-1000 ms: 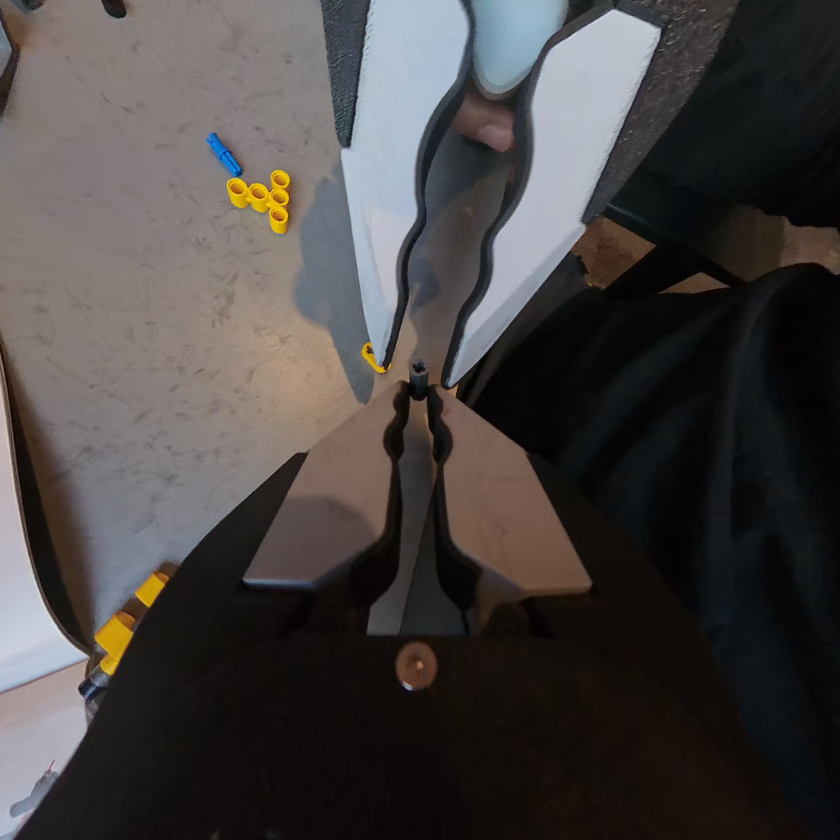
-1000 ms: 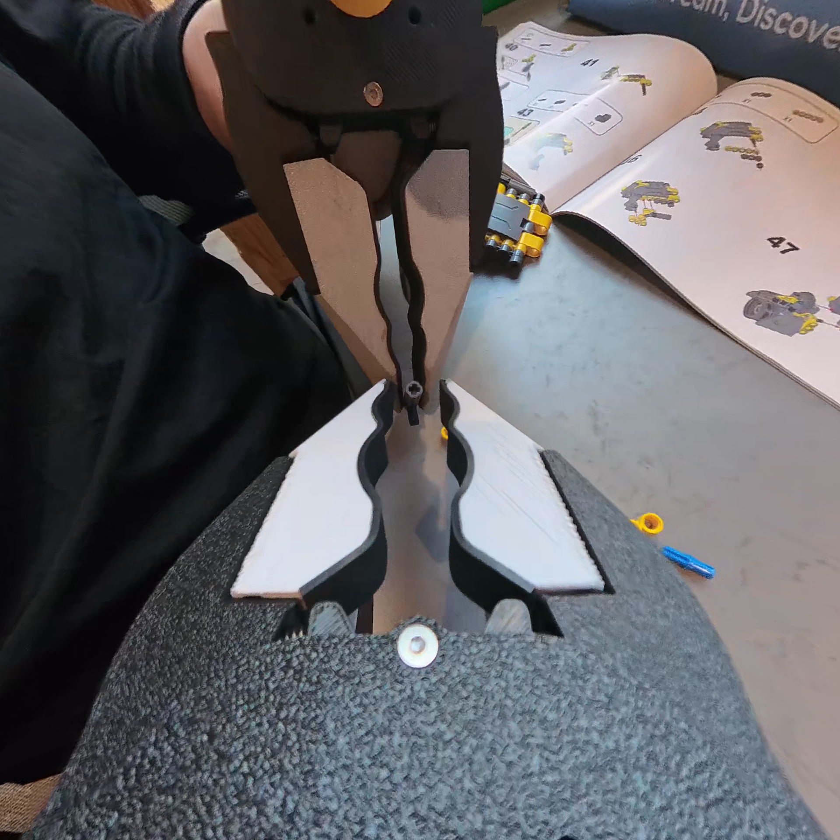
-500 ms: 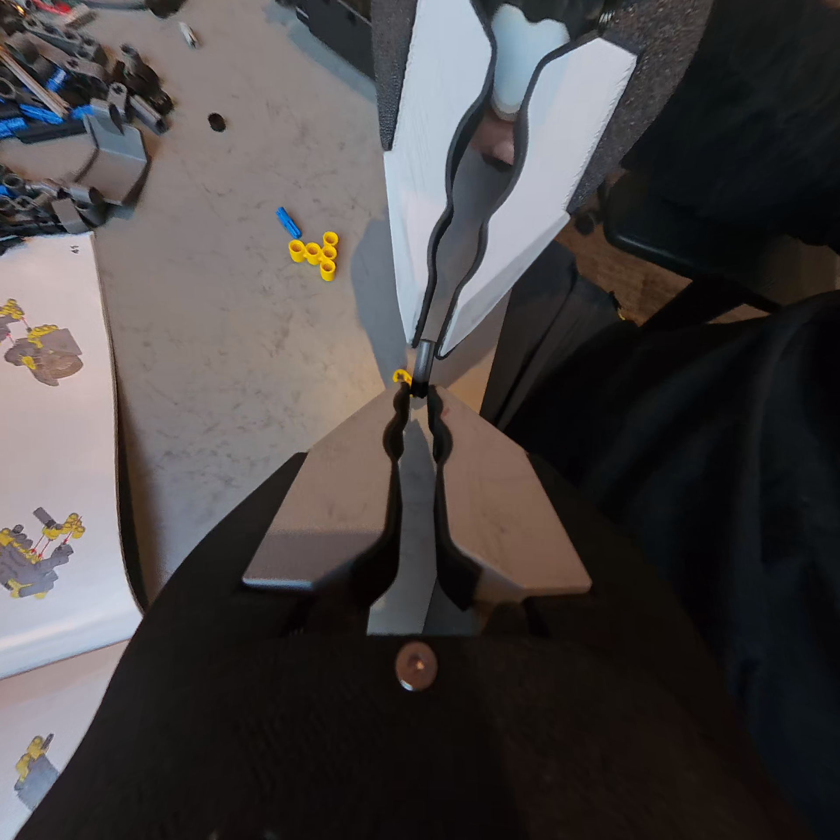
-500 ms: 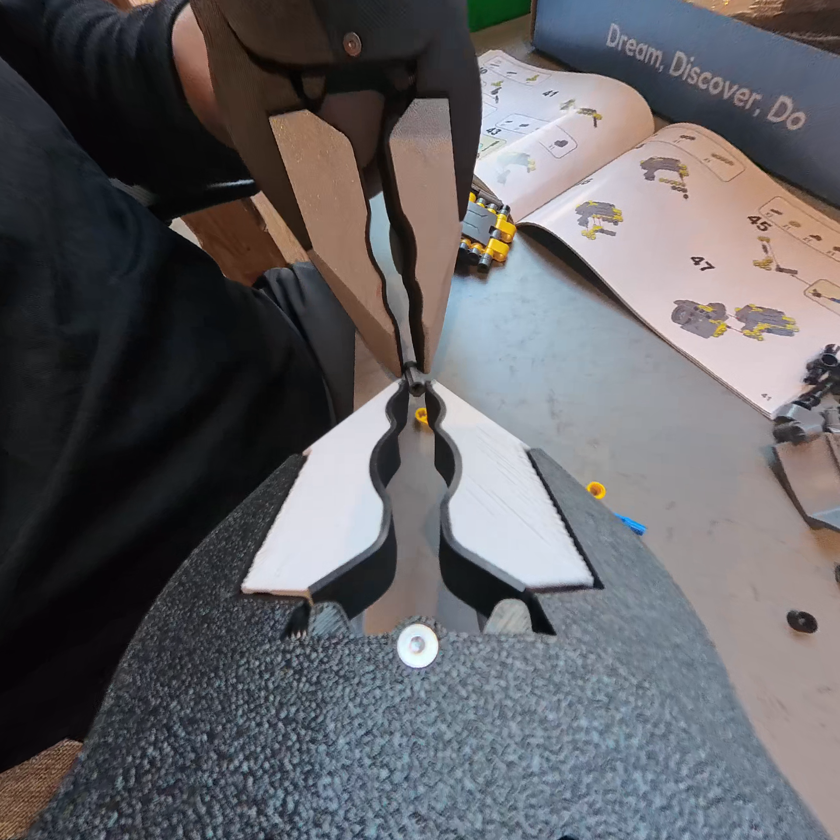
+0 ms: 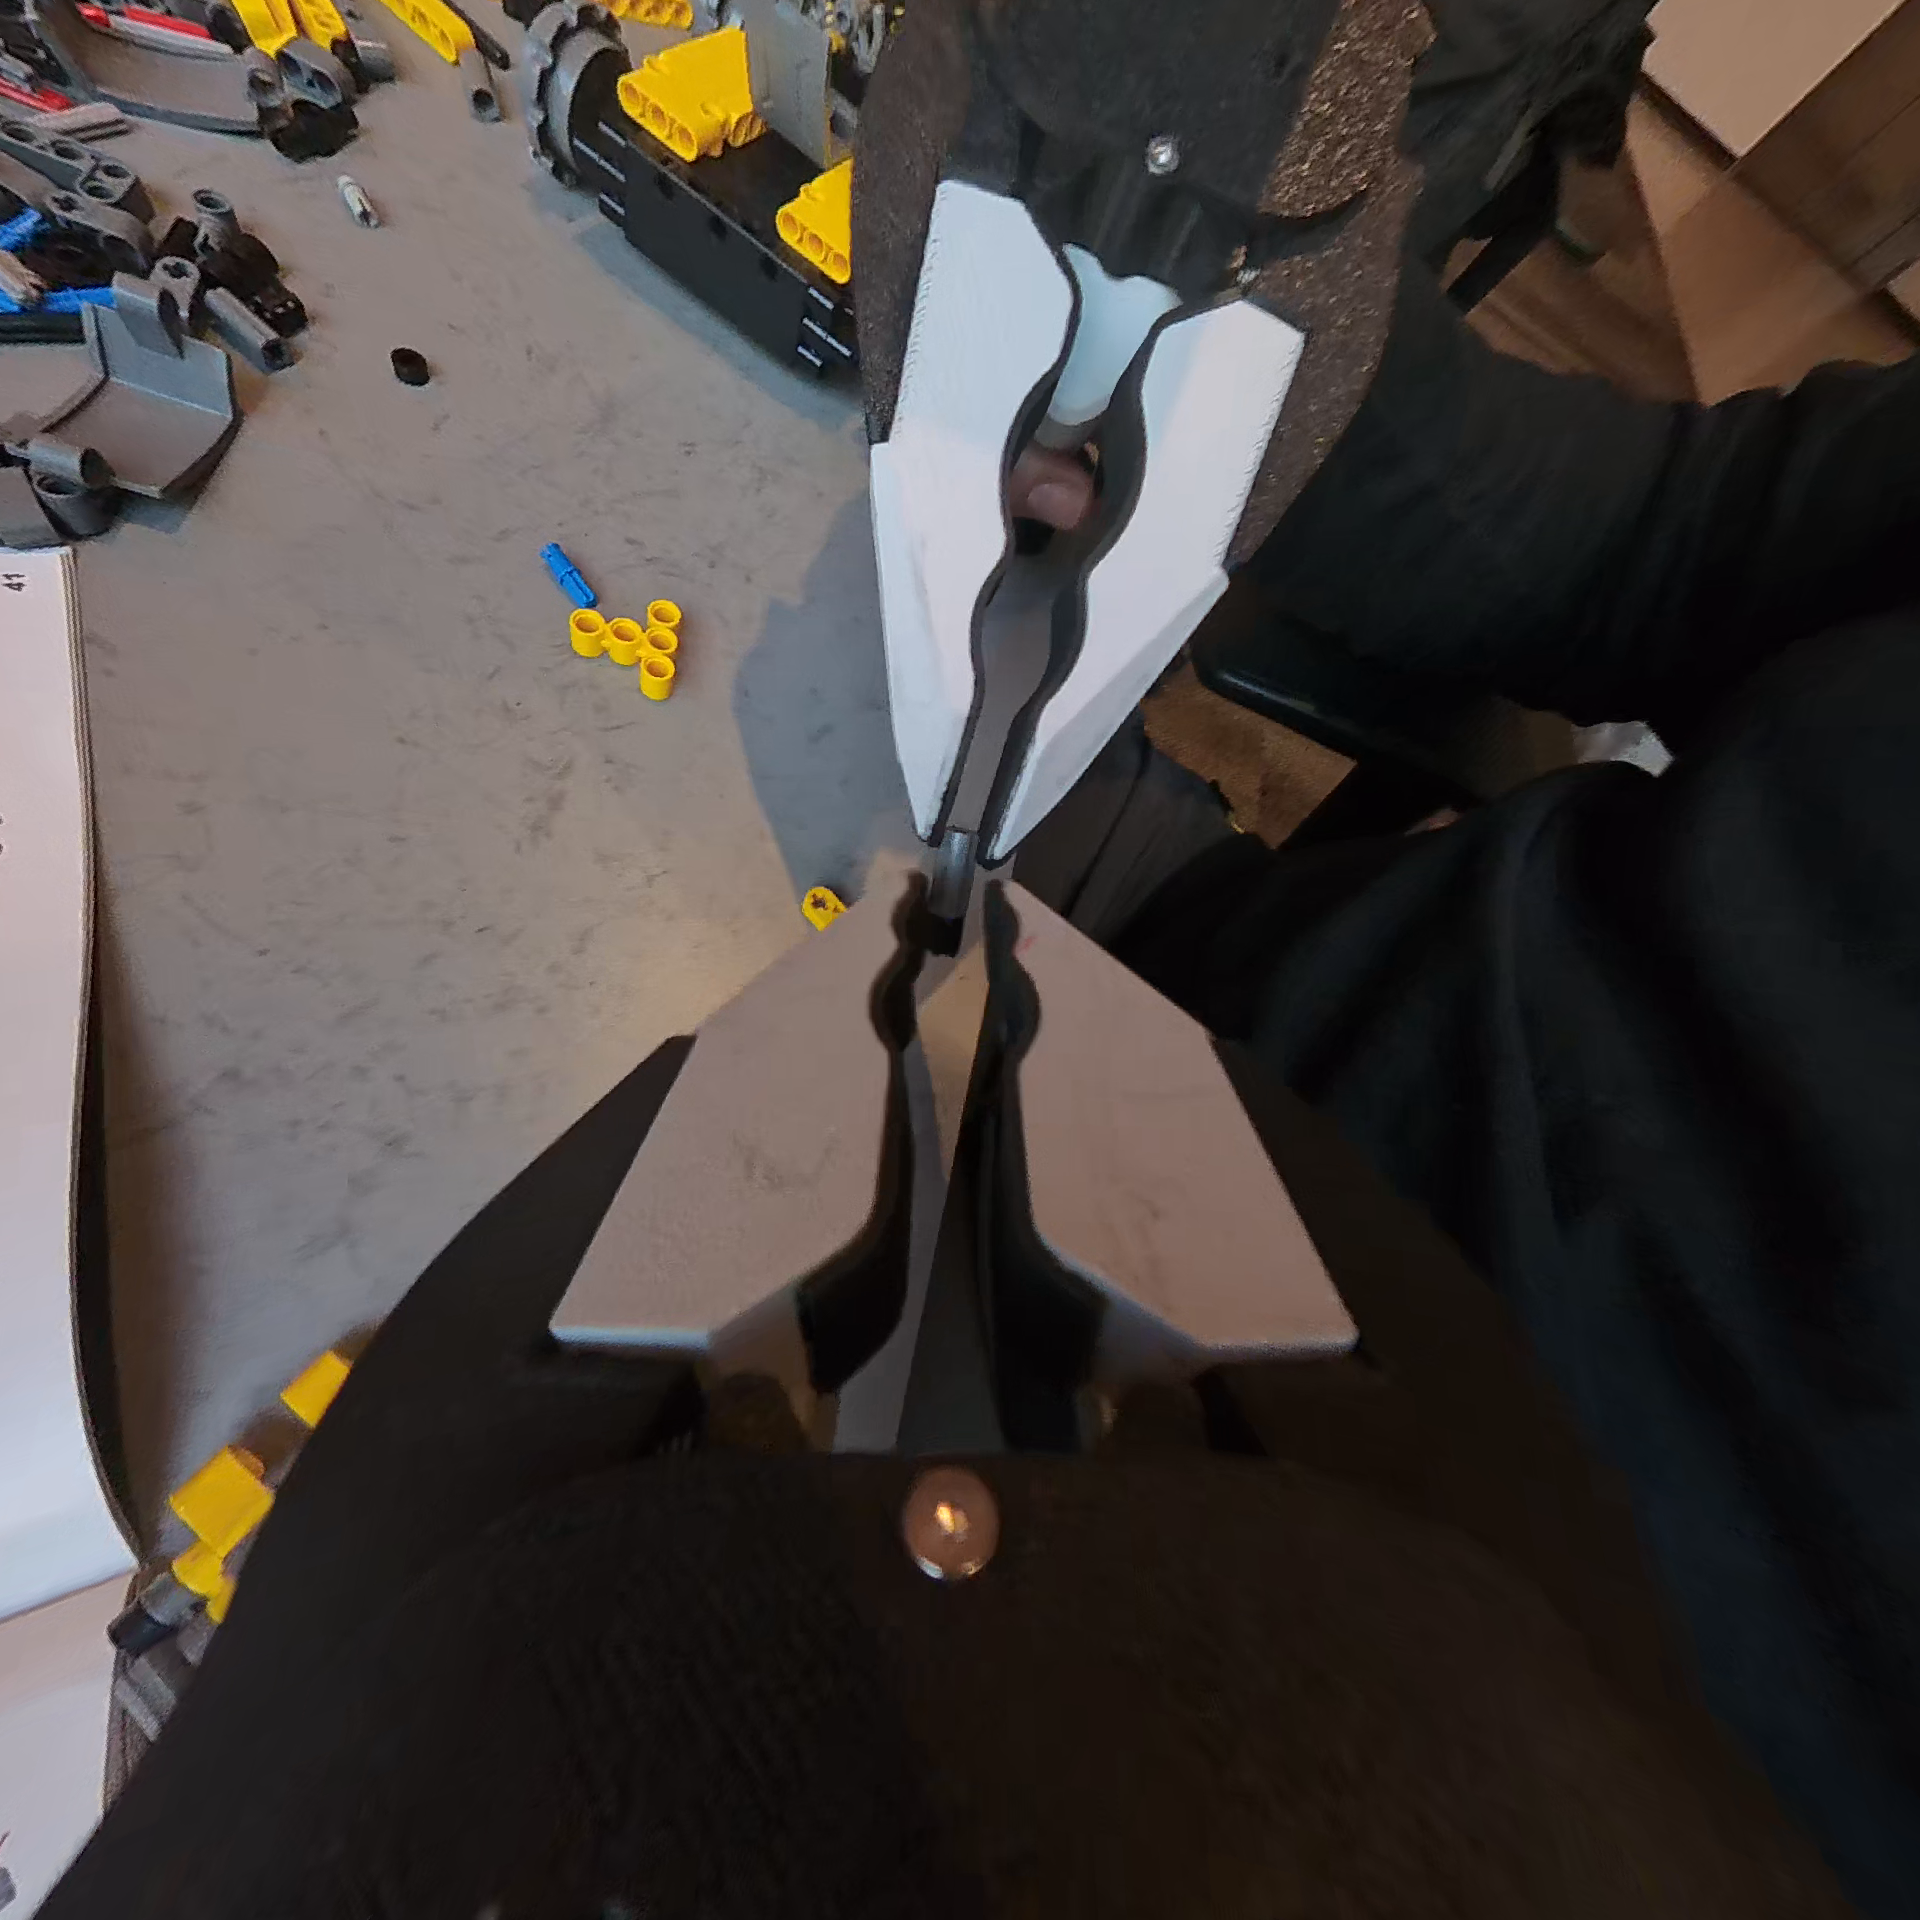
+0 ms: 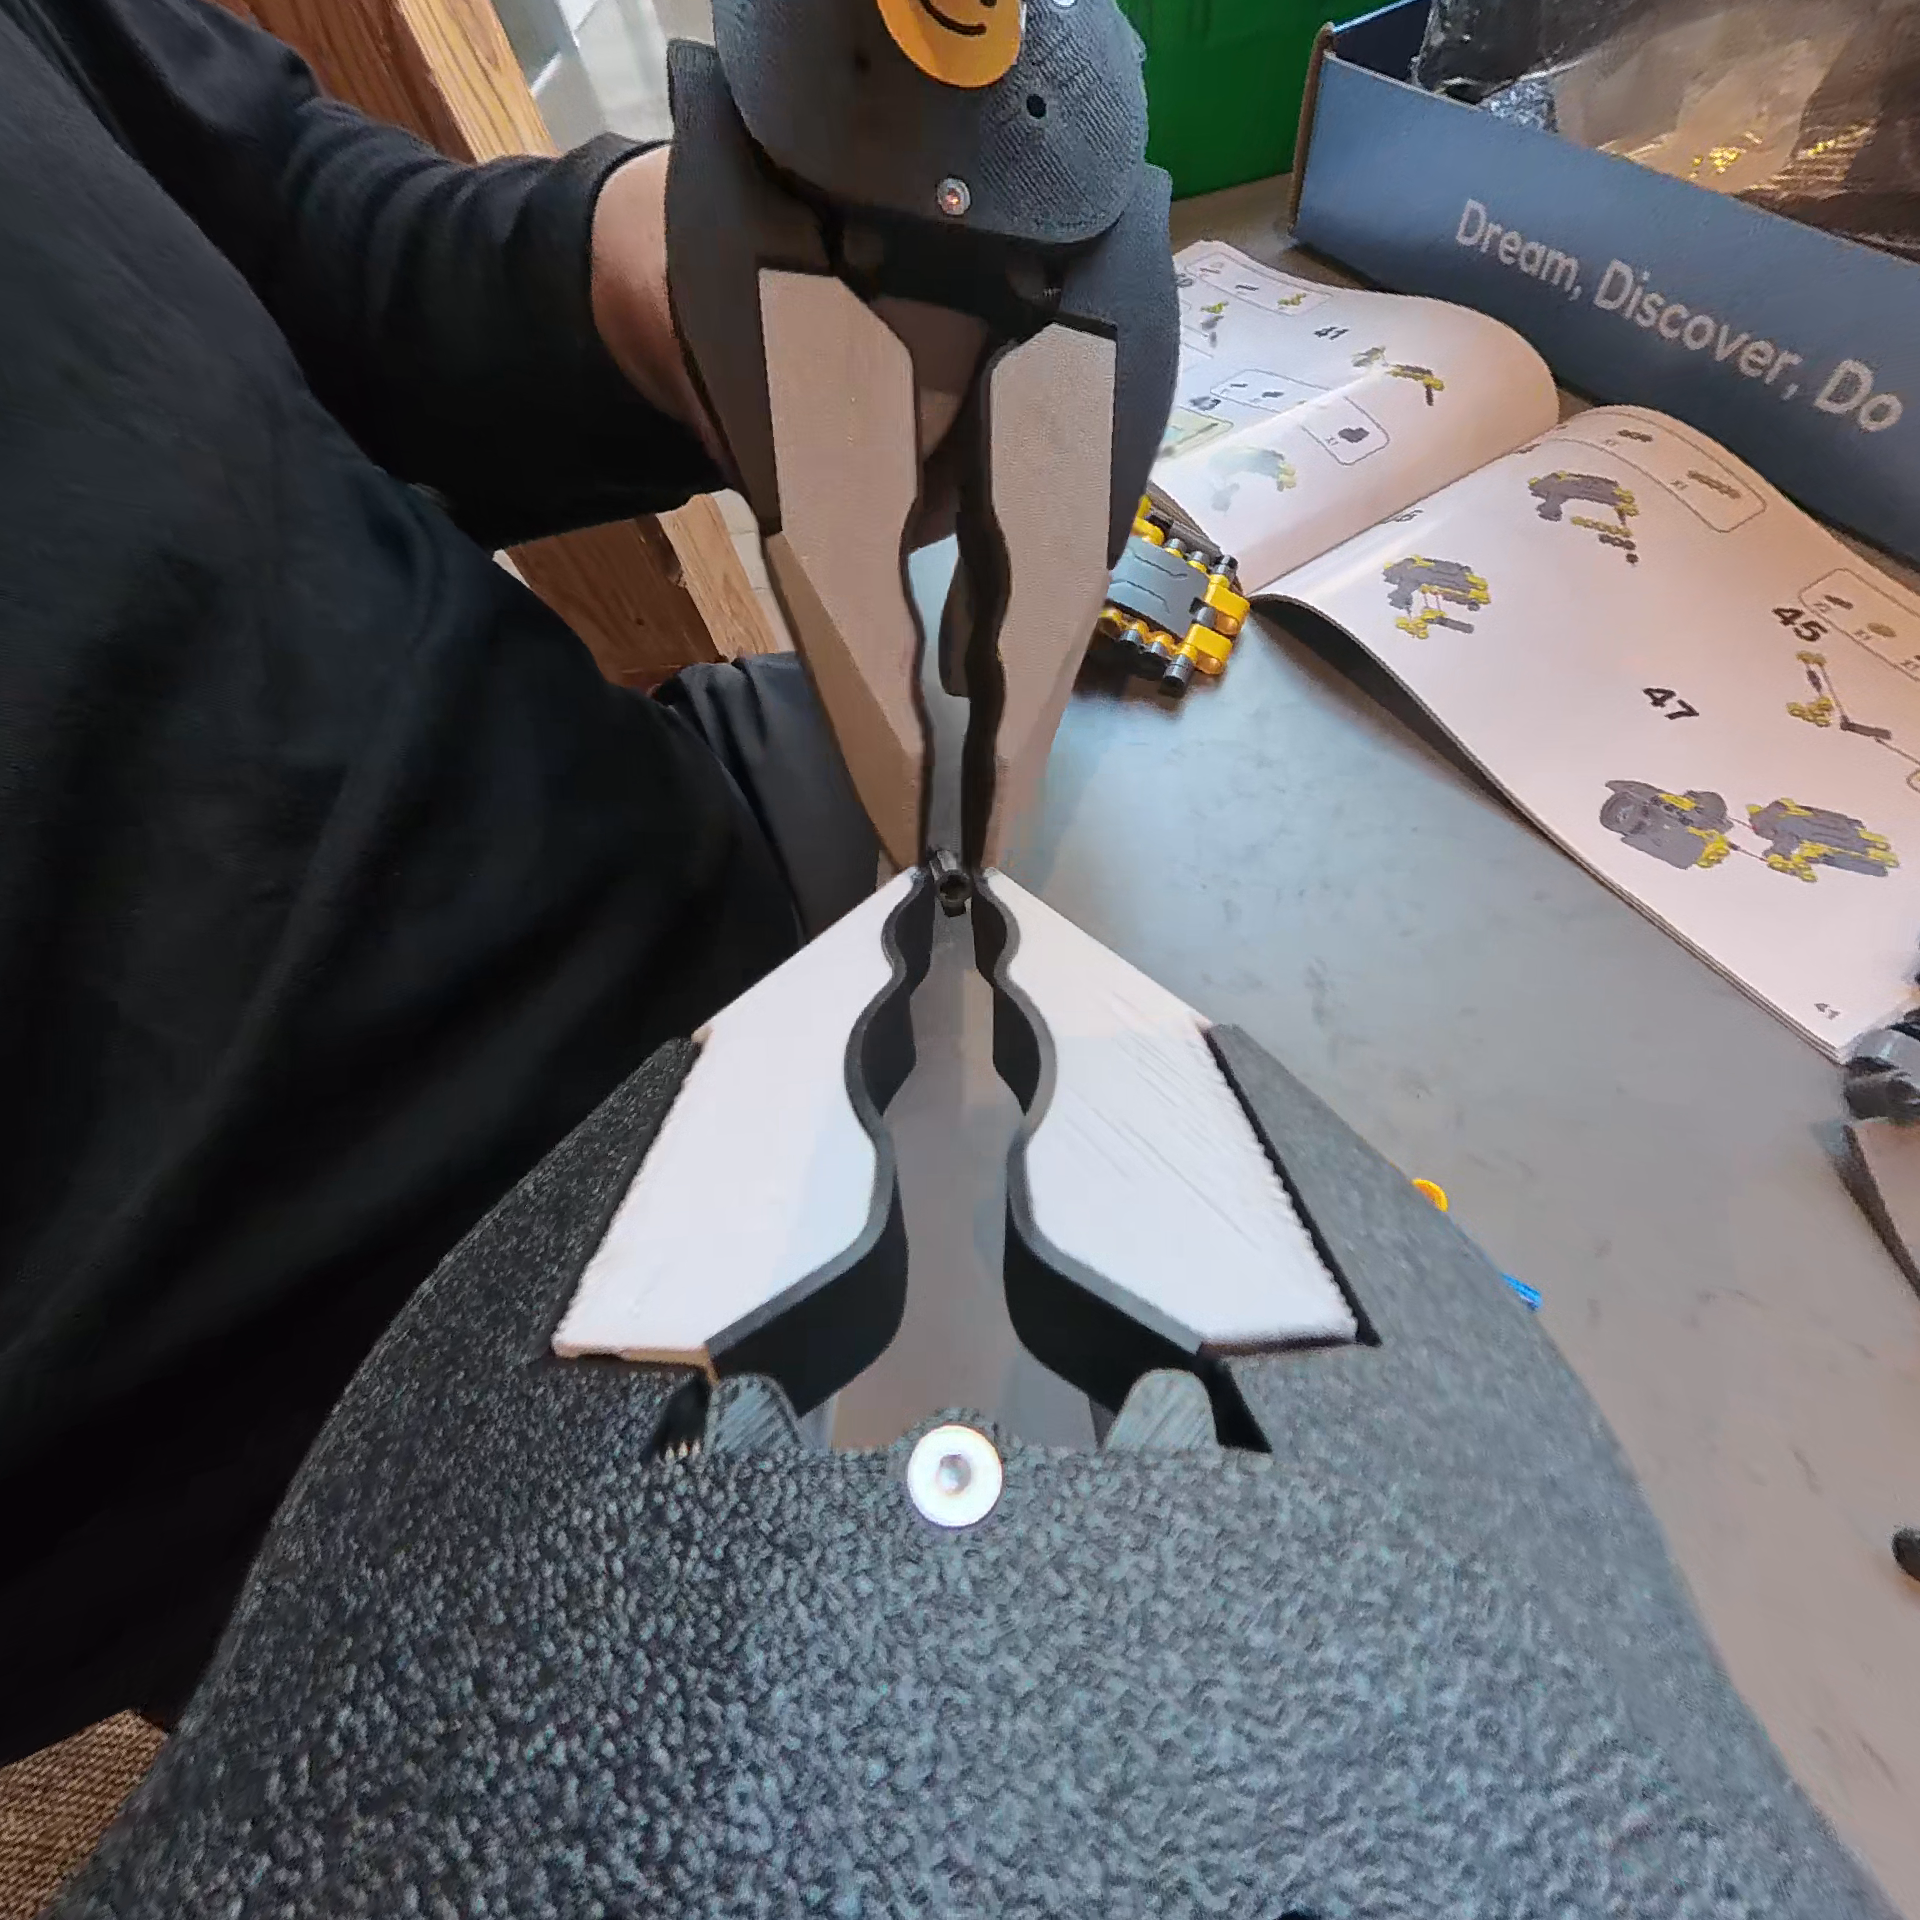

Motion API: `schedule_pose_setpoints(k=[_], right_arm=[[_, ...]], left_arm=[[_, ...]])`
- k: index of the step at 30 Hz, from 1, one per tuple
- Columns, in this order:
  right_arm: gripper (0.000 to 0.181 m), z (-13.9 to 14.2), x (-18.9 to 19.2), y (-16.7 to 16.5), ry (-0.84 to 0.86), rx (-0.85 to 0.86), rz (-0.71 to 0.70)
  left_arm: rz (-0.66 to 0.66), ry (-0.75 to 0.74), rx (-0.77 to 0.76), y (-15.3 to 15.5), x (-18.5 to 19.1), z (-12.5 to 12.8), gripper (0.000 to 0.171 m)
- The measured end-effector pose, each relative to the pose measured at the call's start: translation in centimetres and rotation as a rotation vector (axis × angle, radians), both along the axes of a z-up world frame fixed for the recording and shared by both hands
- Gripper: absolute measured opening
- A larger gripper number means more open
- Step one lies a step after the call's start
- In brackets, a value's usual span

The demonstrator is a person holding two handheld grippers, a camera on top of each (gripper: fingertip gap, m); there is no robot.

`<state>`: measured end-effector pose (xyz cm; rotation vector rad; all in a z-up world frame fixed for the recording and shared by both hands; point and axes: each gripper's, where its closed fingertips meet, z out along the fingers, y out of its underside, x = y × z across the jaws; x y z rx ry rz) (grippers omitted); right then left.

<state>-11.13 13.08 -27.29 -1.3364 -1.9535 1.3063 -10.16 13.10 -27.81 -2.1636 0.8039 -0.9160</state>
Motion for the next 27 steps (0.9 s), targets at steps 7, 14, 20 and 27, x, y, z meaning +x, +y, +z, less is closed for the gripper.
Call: schedule_pose_setpoints(k=[7,14,20,27], right_arm=[[0.005,0.2,-0.1,-0.1,0.016,-0.010,0.004],[0.005,0.8,0.0,-0.3,0.047,-0.015,0.018],[0.008,0.1,0.2,0.4,0.012,0.029,-0.007],[0.021,-3.3,0.1,1.9,-0.149,0.175,-0.073]], left_arm=[[0.008,-0.020,-0.006,0.0,-0.2,0.2,0.004],[-0.012,-0.043,-0.017,-0.4,0.0,0.3,0.005],[0.011,-0.004,-0.010,-0.2,-0.7,0.1,0.004],[0.088,0.052,-0.063,0.6,-2.0,-1.6,0.004]])
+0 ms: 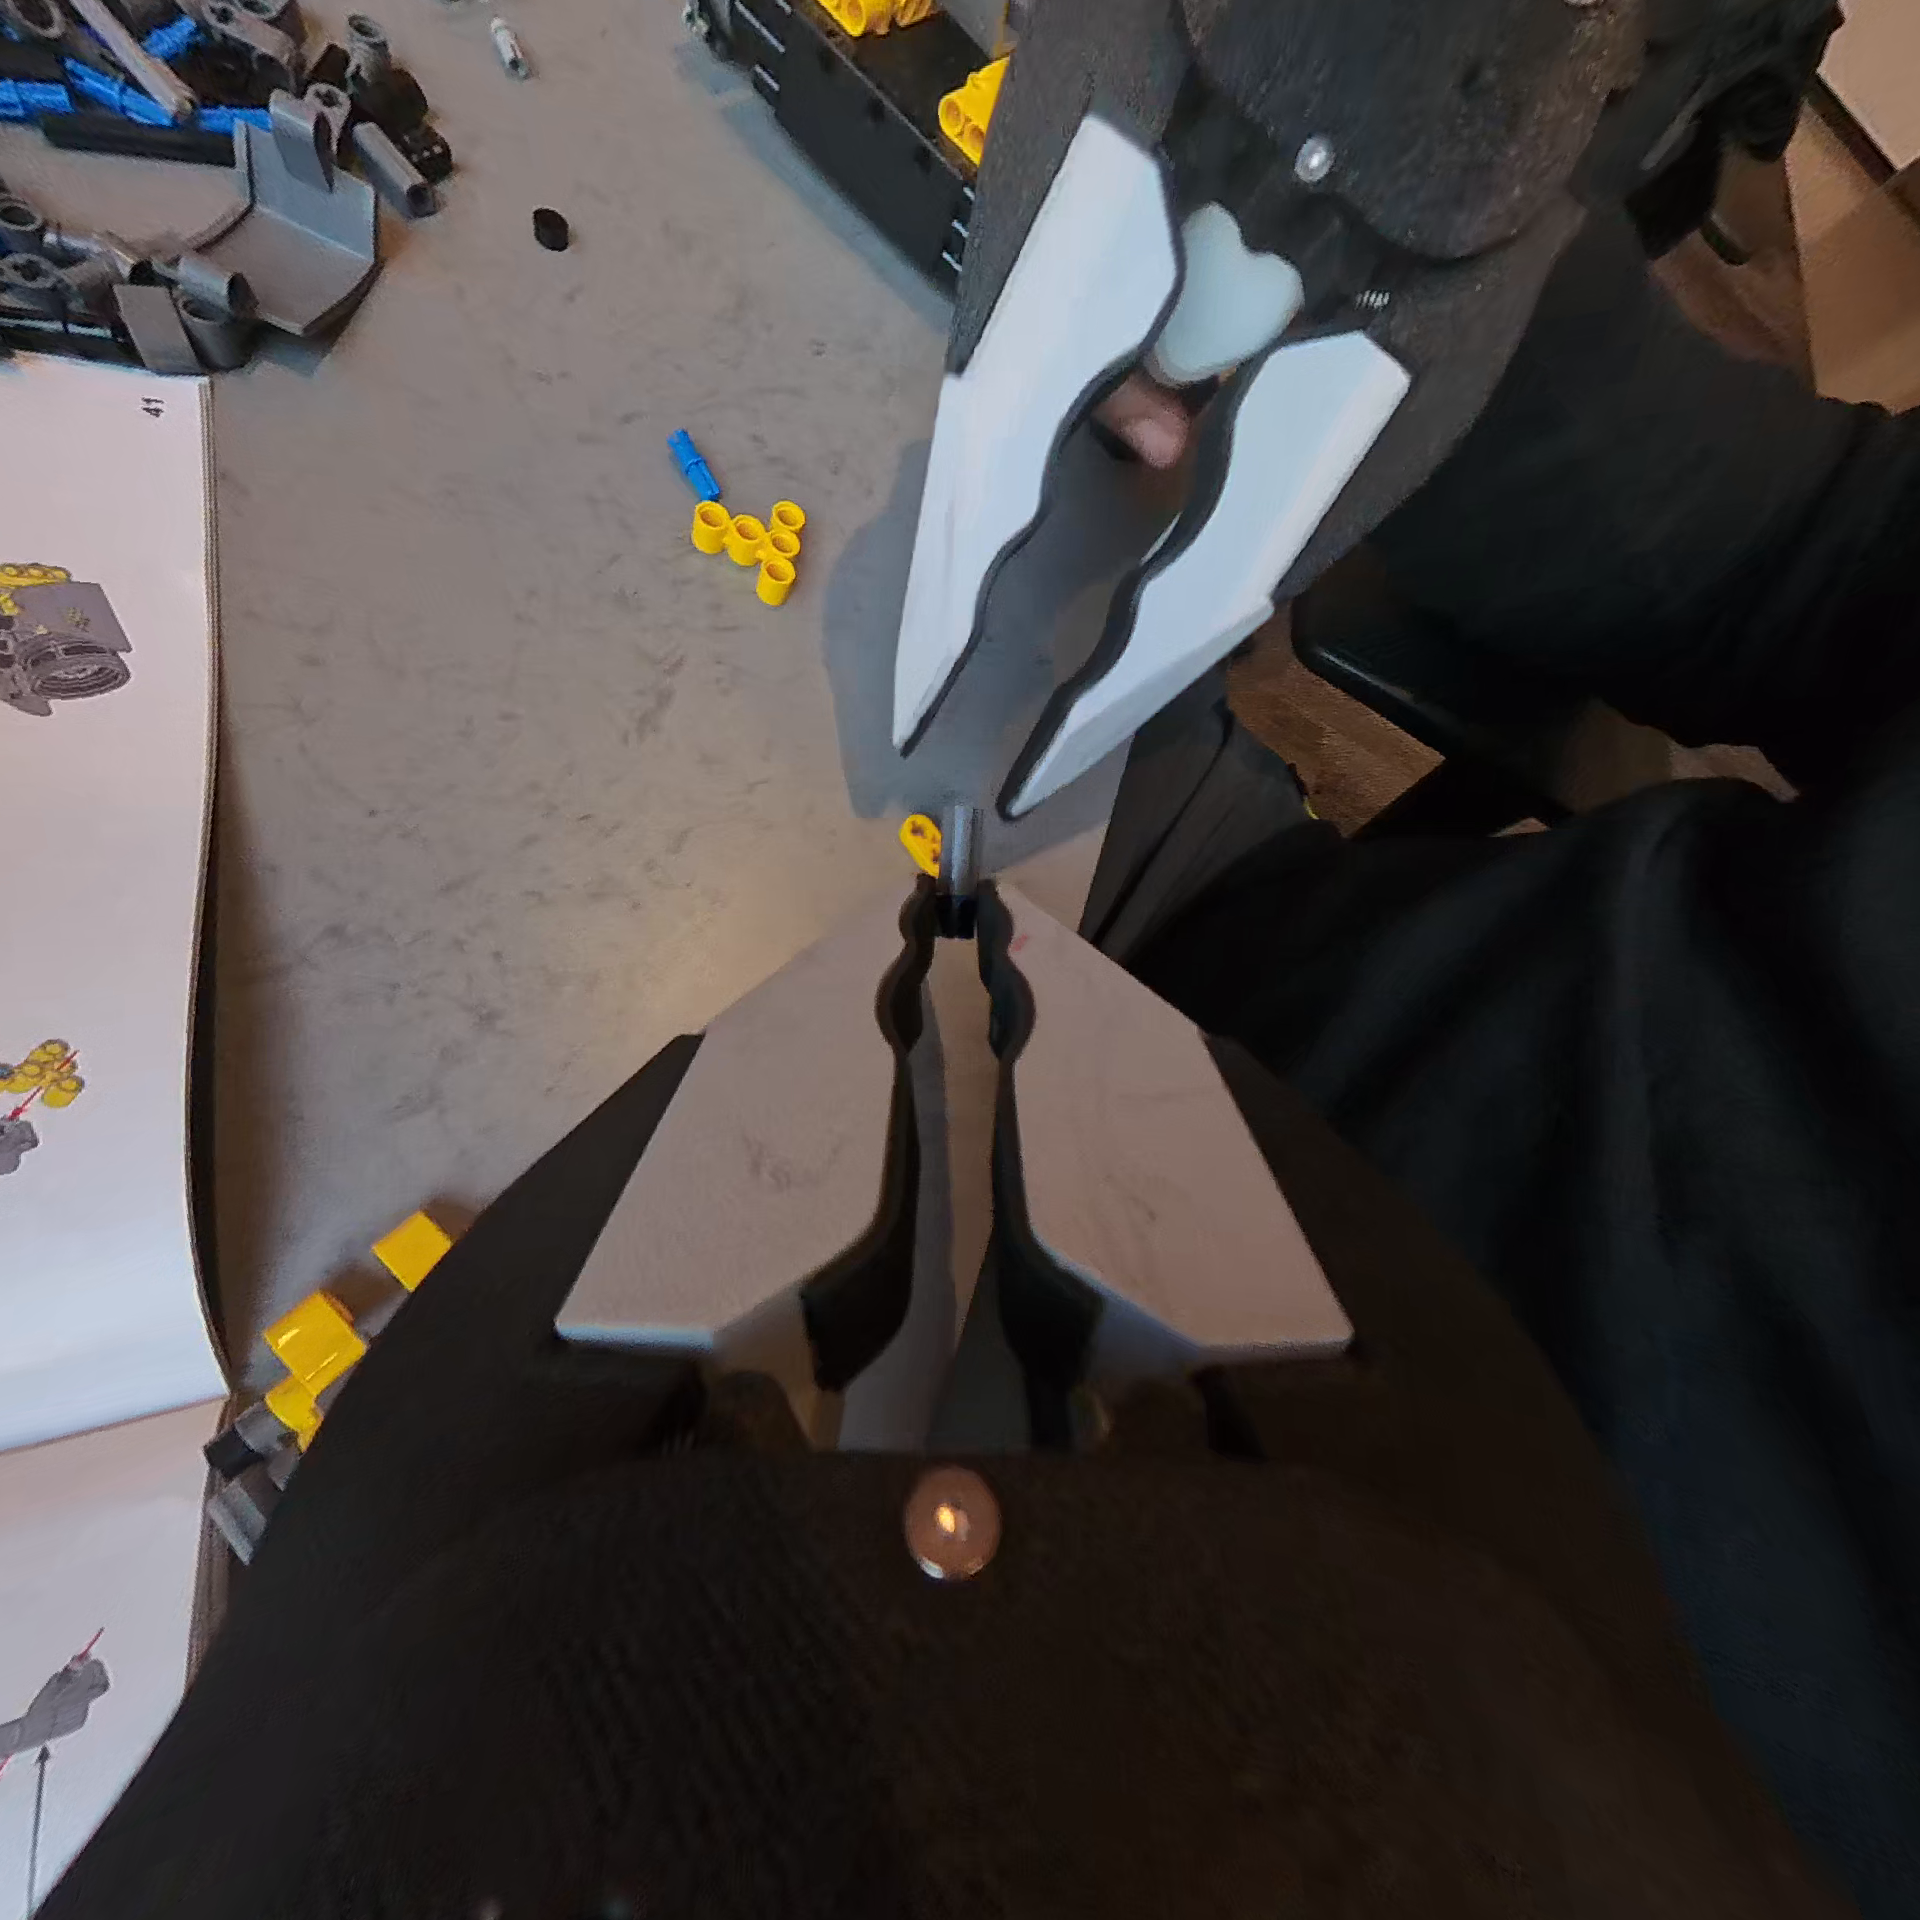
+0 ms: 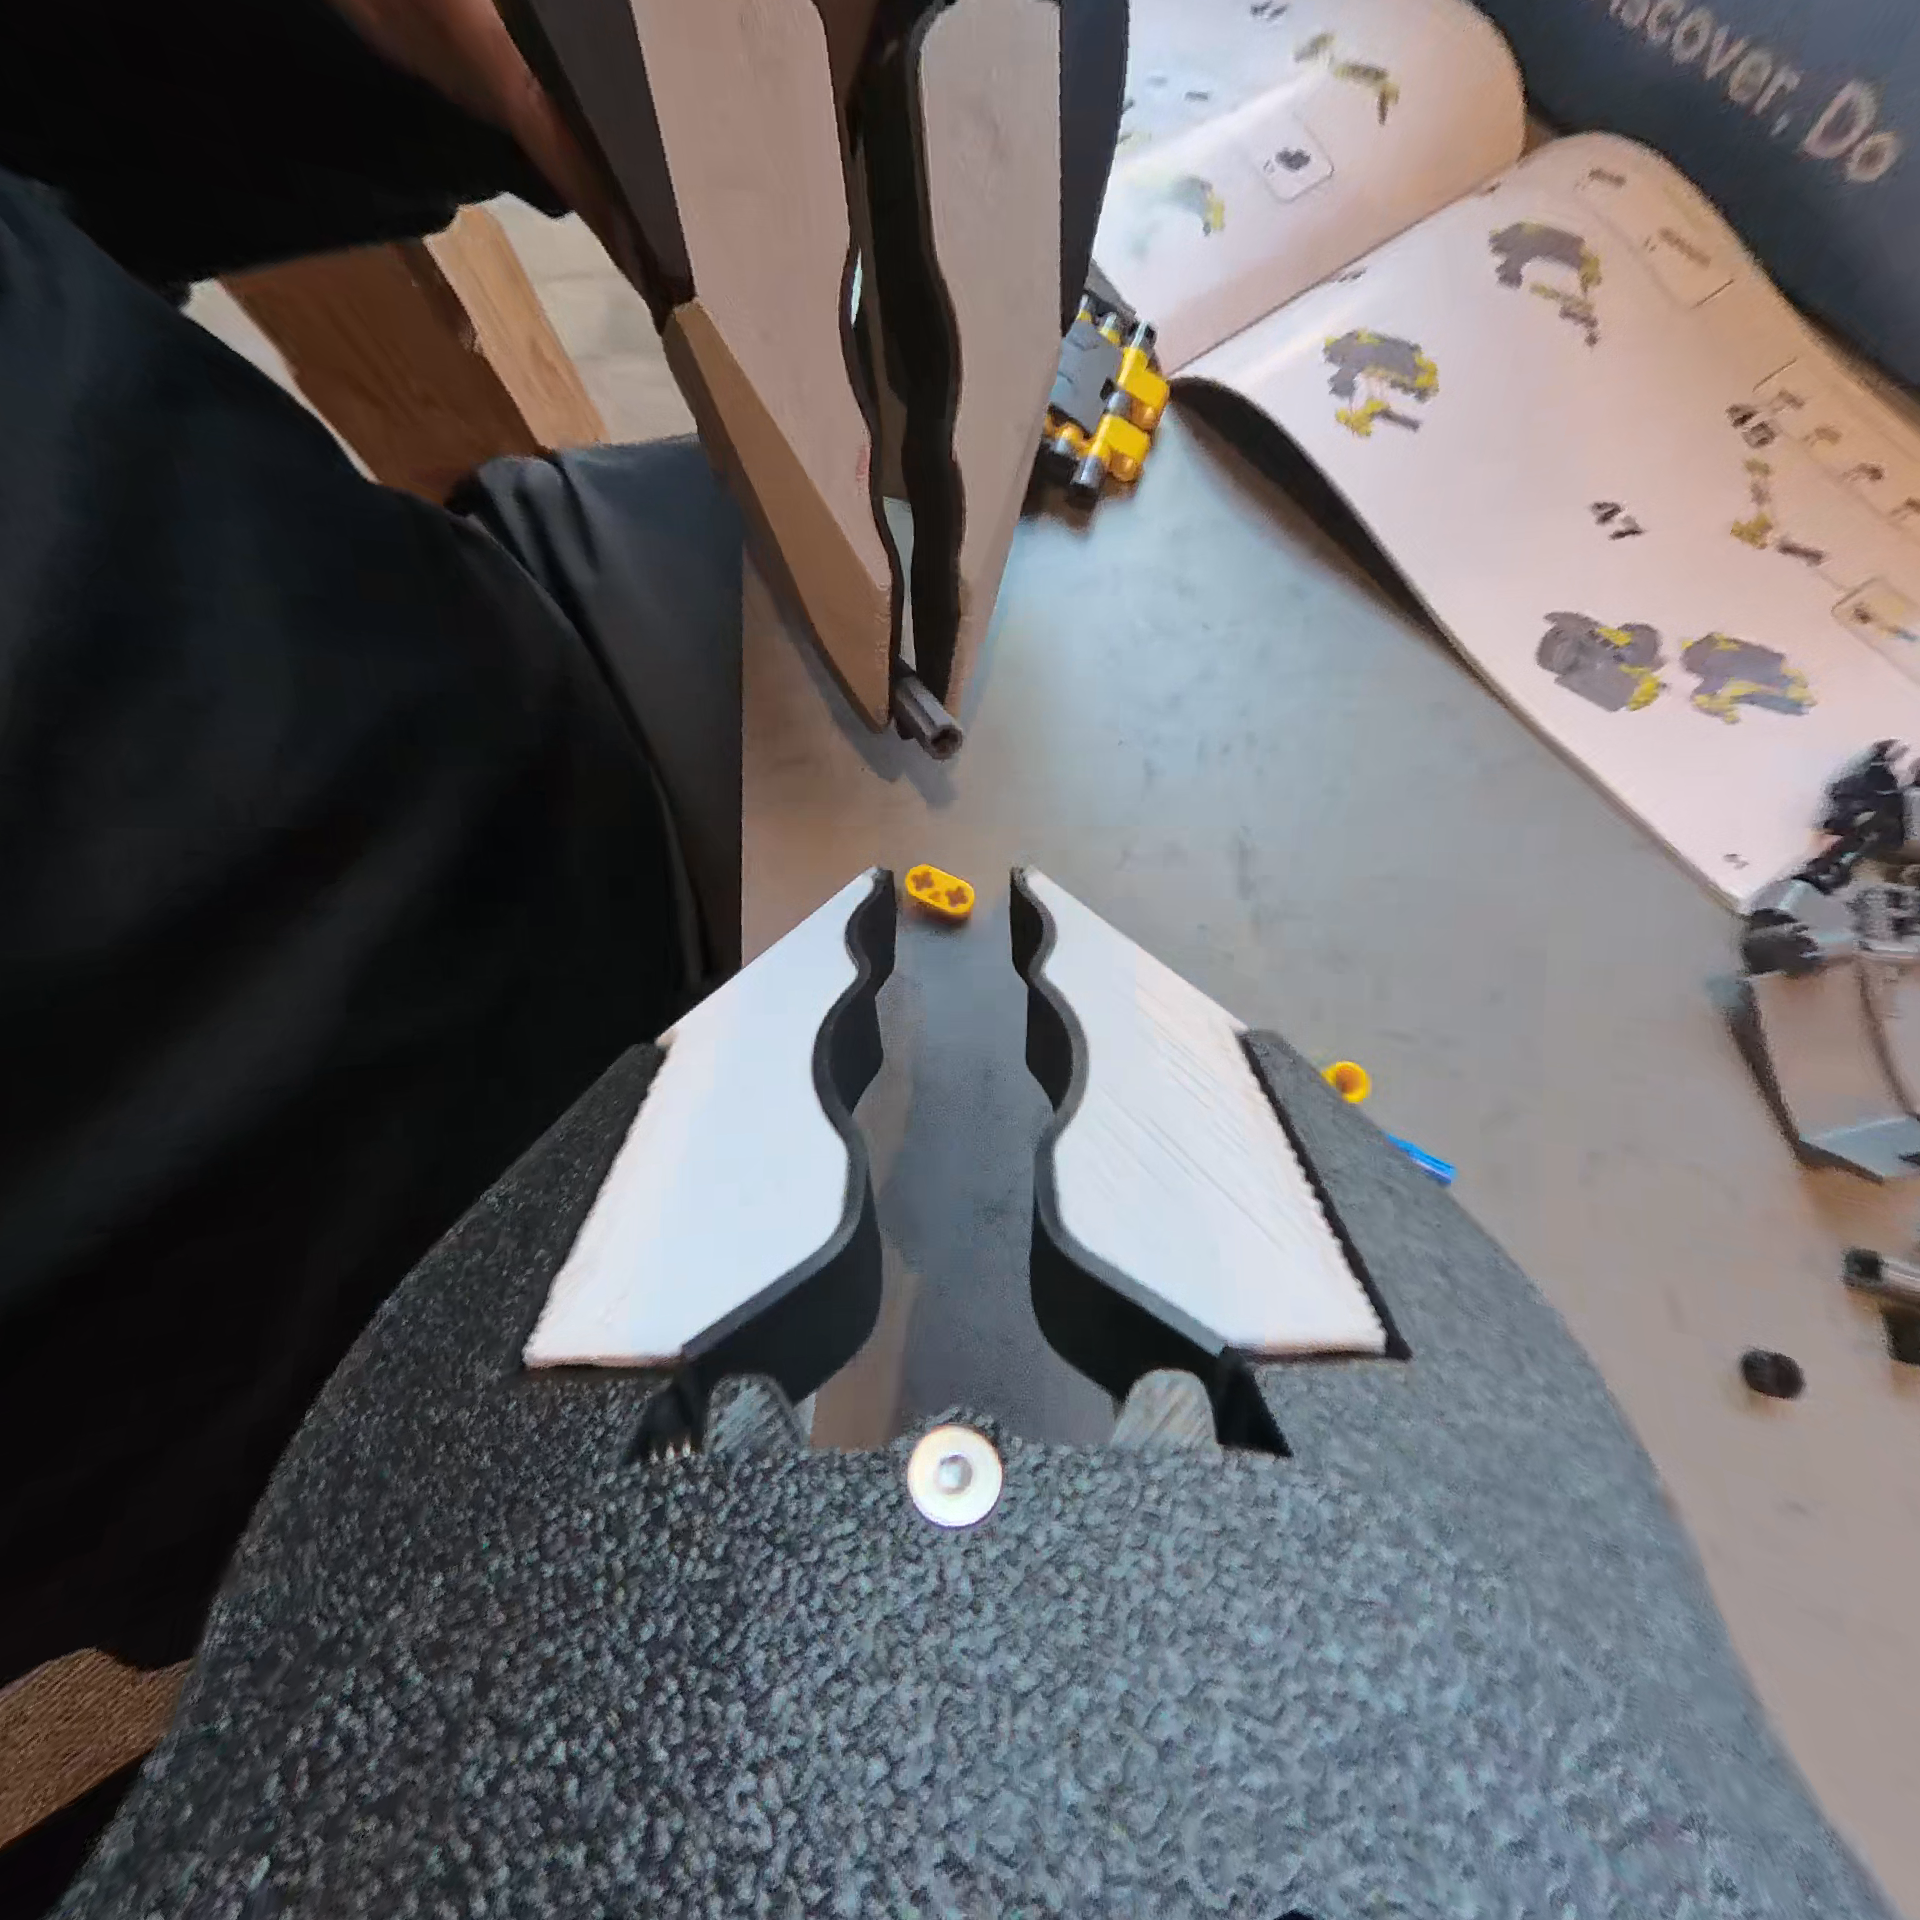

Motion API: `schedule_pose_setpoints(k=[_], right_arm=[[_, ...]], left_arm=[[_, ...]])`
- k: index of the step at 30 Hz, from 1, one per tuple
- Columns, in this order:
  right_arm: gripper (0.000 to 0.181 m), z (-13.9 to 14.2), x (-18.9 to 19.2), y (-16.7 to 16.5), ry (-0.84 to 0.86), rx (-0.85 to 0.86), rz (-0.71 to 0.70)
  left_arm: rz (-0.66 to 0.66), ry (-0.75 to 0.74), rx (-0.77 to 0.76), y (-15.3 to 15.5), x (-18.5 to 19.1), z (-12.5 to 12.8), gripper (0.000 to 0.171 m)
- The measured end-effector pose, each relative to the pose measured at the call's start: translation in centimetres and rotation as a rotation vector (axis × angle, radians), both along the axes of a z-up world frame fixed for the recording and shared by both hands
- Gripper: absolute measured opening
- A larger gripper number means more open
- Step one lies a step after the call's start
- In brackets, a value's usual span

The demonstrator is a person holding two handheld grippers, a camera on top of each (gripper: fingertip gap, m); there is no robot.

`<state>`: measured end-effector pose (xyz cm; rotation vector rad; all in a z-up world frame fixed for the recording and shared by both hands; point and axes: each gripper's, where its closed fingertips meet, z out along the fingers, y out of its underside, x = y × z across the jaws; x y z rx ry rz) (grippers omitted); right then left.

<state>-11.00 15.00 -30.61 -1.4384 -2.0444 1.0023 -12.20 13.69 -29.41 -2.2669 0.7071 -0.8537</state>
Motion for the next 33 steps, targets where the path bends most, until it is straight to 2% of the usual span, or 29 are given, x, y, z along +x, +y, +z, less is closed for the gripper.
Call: schedule_pose_setpoints(k=[5,11,20,25,33], right_arm=[[0.023,-1.9,-0.3,-0.4,-0.079,0.041,0.003],[0.014,-1.9,-0.5,-0.9,-0.090,0.023,-0.010],[0.013,-1.9,-1.4,-1.3,-0.082,0.012,-0.128],[0.021,-1.8,-1.5,-1.1,-0.065,0.052,-0.184],[0.029,-0.2,-0.7,-0.7,0.040,0.061,-0.175]], left_arm=[[0.008,0.049,0.015,0.1,-0.2,-0.5,0.005],[0.022,0.028,0.015,-0.3,-0.4,-0.8,0.004],[0.075,0.033,0.027,-0.2,-1.8,-1.4,0.004],[0.079,0.057,0.045,-0.1,-1.9,-1.5,0.004],[0.073,0.050,0.038,-0.2,-1.6,-1.7,0.004]])
